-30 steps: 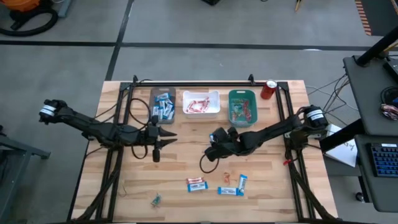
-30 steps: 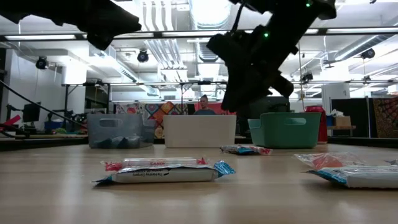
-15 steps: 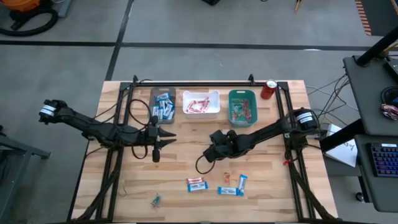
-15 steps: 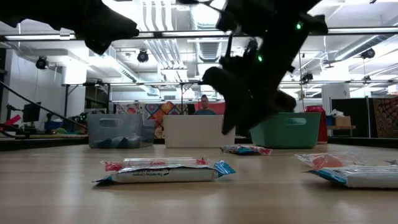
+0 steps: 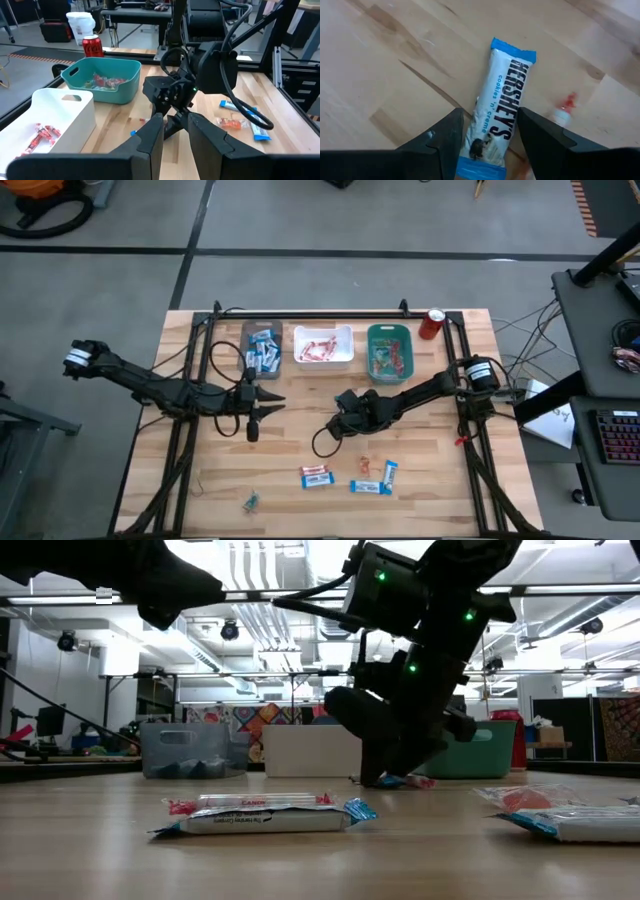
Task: Sort candy
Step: Put the white chocolate into the gray bin
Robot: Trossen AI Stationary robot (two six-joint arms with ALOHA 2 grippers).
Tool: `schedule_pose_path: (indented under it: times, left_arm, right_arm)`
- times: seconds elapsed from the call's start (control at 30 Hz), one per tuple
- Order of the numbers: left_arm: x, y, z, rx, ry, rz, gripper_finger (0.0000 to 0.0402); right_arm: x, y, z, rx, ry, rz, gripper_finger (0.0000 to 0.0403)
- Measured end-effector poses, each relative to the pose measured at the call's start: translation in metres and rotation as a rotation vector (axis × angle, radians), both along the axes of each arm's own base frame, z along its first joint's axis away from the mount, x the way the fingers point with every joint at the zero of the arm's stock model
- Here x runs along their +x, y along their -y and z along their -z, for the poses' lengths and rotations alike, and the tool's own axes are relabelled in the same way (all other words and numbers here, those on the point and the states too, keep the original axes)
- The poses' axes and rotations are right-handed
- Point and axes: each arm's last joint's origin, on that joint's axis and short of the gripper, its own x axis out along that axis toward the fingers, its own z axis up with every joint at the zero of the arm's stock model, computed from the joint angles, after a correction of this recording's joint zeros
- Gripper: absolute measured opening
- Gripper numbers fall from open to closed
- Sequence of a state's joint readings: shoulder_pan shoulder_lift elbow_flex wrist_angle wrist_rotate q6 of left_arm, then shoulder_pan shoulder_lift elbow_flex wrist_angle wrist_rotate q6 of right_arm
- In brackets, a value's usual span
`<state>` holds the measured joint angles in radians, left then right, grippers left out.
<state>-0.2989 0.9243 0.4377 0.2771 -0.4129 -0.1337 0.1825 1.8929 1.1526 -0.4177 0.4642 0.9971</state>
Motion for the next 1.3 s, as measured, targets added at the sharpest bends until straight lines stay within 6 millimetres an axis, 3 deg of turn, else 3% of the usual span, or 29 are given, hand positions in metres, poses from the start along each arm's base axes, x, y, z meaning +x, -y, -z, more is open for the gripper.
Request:
schedule_pose_path:
  times: [0.2, 0.53, 0.73, 0.93, 1.3]
  left_arm:
    - [0.004, 0.001, 0.002, -0.004, 0.005, -0.001, 0.0074]
    - [0.014, 0.005, 0.011, -0.004, -0.015, 0.002, 0.0074]
    - [0.021, 0.006, 0.018, 0.004, -0.037, 0.002, 0.0074]
    - [0.027, 0.01, 0.028, 0.081, -0.089, 0.072, 0.0078]
    - [0.045, 0.022, 0.06, 0.185, -0.181, 0.298, 0.0177]
  right_arm:
    - [0.001, 0.0, 0.004, 0.004, -0.013, -0.019, 0.0169]
    - [0.006, -0.002, -0.001, -0.02, -0.001, -0.107, 0.0059]
    - [0.006, -0.003, -0.01, 0.001, 0.011, -0.182, 0.0047]
    - [0.012, -0.009, -0.027, 0.11, 0.094, -0.365, 0.0046]
    - [0.03, -0.021, -0.053, 0.247, 0.377, -0.673, 0.0046]
